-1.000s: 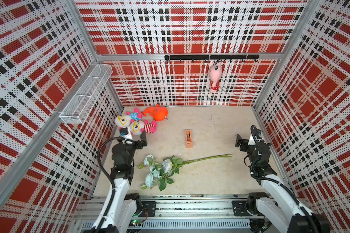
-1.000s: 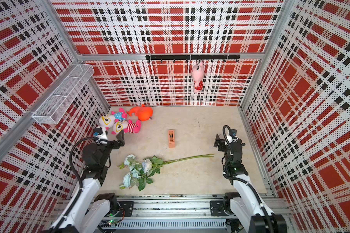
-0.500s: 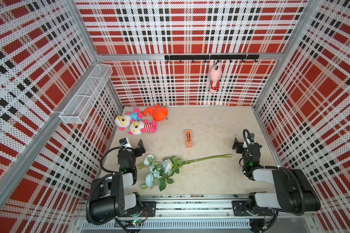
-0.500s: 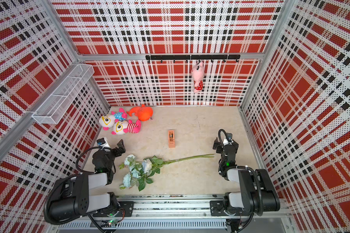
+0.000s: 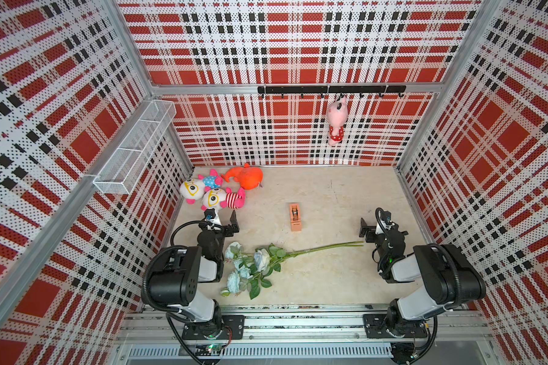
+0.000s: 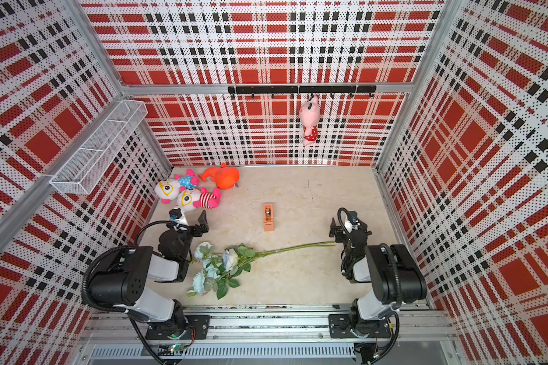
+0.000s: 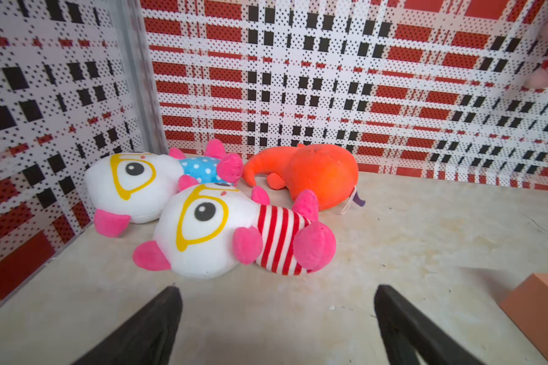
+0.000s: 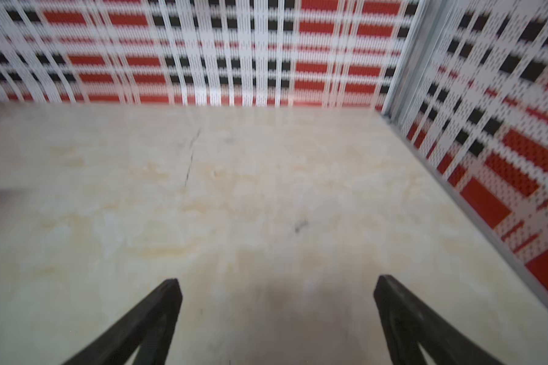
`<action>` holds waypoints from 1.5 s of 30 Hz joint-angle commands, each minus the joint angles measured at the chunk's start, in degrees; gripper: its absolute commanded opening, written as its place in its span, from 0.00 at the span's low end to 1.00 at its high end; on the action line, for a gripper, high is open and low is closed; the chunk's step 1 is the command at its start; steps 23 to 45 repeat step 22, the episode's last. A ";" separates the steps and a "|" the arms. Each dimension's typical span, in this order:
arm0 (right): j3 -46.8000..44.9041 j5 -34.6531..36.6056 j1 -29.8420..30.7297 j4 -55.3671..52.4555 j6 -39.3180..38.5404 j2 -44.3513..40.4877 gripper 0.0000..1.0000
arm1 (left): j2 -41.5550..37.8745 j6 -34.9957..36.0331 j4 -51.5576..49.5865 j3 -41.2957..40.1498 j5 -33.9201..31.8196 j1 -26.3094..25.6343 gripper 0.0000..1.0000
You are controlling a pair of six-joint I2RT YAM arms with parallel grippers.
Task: Wrap bouquets with tape
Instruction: Reset both arms
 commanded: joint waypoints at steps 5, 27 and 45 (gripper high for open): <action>5.16 0.76 -2.09 0.04 2.33 -0.53 1.00 | 0.56 0.92 3.94 0.19 -6.62 -1.20 0.98; 5.73 -0.25 -1.70 -0.12 1.03 -0.13 1.00 | 0.41 0.93 3.96 0.10 -6.80 -1.19 0.98; 5.73 -0.25 -1.70 -0.12 1.03 -0.13 1.00 | 0.41 0.93 3.96 0.10 -6.80 -1.19 0.98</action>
